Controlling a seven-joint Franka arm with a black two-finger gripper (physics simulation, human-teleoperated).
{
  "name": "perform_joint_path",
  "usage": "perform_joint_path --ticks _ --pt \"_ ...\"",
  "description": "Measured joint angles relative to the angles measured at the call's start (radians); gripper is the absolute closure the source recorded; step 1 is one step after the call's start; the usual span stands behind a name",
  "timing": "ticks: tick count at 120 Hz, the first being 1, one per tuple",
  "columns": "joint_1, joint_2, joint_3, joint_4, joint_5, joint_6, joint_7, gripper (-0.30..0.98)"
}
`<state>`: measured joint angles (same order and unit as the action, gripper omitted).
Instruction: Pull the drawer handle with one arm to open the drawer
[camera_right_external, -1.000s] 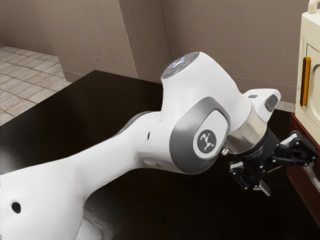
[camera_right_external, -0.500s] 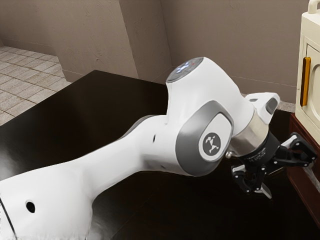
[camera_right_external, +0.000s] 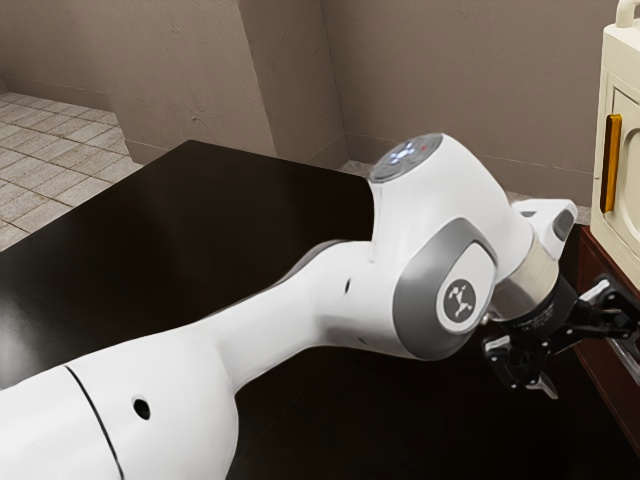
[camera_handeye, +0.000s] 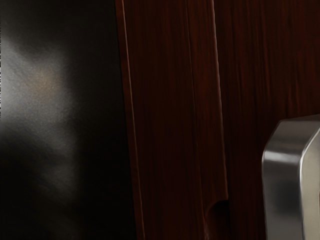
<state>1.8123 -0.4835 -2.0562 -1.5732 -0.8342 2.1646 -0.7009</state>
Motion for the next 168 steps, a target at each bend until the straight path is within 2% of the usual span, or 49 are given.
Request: perform_joint_path --ticks 50,77,113,168 --pt "-0.013 0.012 0.011 -0.028 0.006 -0.020 -0.010 0.00" --pt "-0.124 0.023 0.130 -0.078 0.009 -0.035 -0.013 0.00" --pt "-0.198 0.032 0.200 -0.077 0.023 -0.037 -0.016 0.00" --pt "-0.204 0.032 0.195 -0.116 0.026 -0.040 -0.026 0.00"
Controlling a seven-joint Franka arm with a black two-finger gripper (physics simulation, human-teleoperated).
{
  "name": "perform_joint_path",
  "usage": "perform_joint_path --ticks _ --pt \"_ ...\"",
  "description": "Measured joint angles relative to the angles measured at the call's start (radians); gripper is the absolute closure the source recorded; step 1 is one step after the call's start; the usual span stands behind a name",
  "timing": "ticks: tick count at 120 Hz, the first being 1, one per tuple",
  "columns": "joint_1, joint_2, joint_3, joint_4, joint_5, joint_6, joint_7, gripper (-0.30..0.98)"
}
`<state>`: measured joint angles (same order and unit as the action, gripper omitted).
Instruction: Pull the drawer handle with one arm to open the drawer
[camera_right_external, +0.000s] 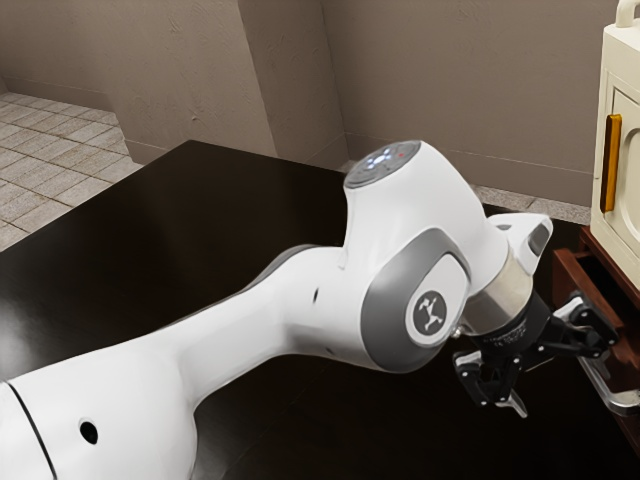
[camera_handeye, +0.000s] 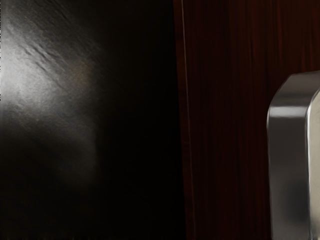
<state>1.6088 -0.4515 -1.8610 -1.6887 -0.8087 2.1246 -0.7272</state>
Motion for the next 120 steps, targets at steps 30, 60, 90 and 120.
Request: perform_joint_path --ticks 30,60,90,120 --pt "-0.094 0.013 0.103 -0.053 0.006 -0.004 -0.004 0.00" --pt "-0.150 0.018 0.167 -0.084 0.010 -0.005 -0.007 0.00" --pt "-0.255 0.033 0.278 -0.130 0.036 -0.006 -0.009 0.00" --pt "-0.427 0.034 0.458 -0.205 0.057 -0.007 -0.012 0.00"
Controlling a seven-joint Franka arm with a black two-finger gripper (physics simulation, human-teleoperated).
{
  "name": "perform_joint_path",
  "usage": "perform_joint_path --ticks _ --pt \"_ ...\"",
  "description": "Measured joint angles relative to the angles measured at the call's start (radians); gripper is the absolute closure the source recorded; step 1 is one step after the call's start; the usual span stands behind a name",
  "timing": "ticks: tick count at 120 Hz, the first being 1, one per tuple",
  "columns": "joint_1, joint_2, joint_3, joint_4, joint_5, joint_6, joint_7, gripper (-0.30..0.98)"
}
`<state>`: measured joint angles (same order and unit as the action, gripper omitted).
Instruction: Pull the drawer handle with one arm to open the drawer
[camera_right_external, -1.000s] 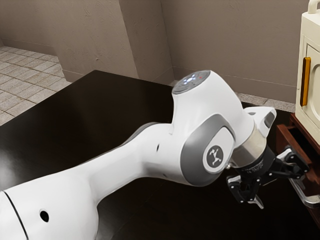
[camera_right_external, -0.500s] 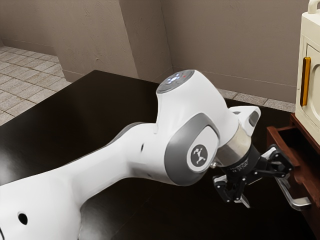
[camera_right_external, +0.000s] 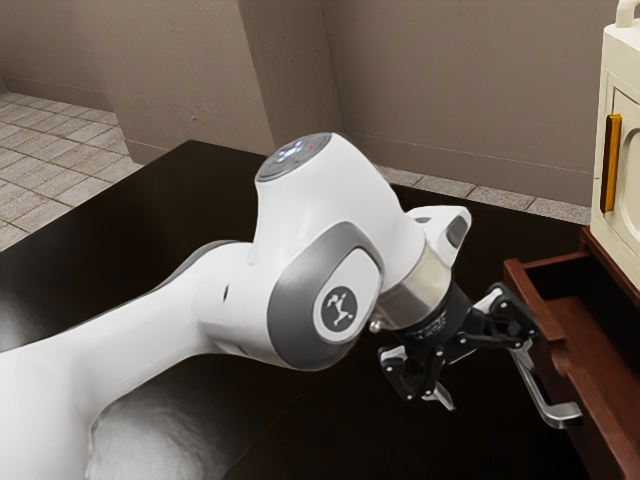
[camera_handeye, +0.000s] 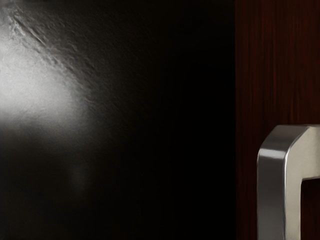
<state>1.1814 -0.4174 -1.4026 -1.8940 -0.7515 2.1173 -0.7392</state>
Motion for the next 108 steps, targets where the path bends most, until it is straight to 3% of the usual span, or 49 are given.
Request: perform_joint_path --ticks 21,46,81,108 --pt "-0.100 -0.001 0.100 -0.044 0.008 0.000 -0.002 0.00" --pt "-0.145 -0.002 0.124 -0.073 0.017 0.006 -0.007 0.00" --pt "-0.204 -0.007 0.172 -0.102 0.088 0.014 -0.013 0.00" --pt "-0.294 -0.026 0.252 -0.148 0.094 0.020 -0.017 0.00"
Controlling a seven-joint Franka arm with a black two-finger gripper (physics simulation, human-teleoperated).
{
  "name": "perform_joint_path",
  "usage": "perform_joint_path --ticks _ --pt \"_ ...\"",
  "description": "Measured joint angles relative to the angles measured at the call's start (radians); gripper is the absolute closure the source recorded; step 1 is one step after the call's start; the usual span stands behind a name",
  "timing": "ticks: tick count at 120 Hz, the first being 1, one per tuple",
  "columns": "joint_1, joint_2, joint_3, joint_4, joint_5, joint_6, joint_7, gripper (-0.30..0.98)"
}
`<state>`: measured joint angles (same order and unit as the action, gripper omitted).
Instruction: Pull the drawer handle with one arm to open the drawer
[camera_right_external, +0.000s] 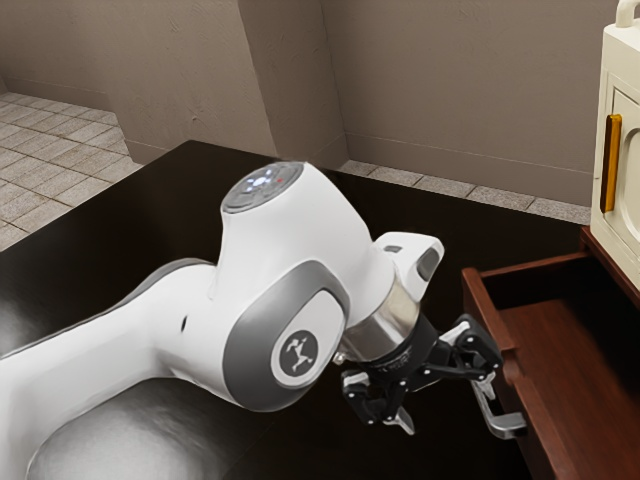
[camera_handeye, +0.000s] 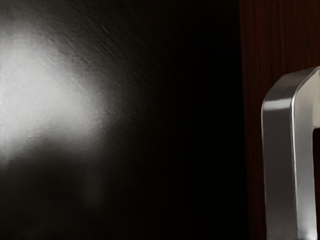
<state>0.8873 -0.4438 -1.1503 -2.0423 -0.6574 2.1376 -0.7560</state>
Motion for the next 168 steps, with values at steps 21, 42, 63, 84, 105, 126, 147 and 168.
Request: perform_joint_path --ticks 21,42,63,84,105,126,147,168 --pt "-0.127 -0.004 0.133 -0.043 0.019 0.002 -0.006 0.00" --pt "-0.177 -0.017 0.185 -0.077 0.035 0.002 -0.012 0.00" --pt "-0.251 -0.034 0.272 -0.121 0.044 0.002 -0.018 0.00" --pt "-0.298 -0.046 0.326 -0.147 0.057 0.000 -0.022 0.00" --pt "-0.370 -0.069 0.404 -0.191 0.074 0.002 -0.026 0.00" --pt "-0.383 -0.087 0.411 -0.196 0.082 0.001 -0.031 0.00" --pt "-0.425 -0.115 0.456 -0.142 0.169 -0.029 -0.024 0.00" --pt "-0.521 -0.115 0.526 0.143 0.434 -0.283 0.120 0.00"
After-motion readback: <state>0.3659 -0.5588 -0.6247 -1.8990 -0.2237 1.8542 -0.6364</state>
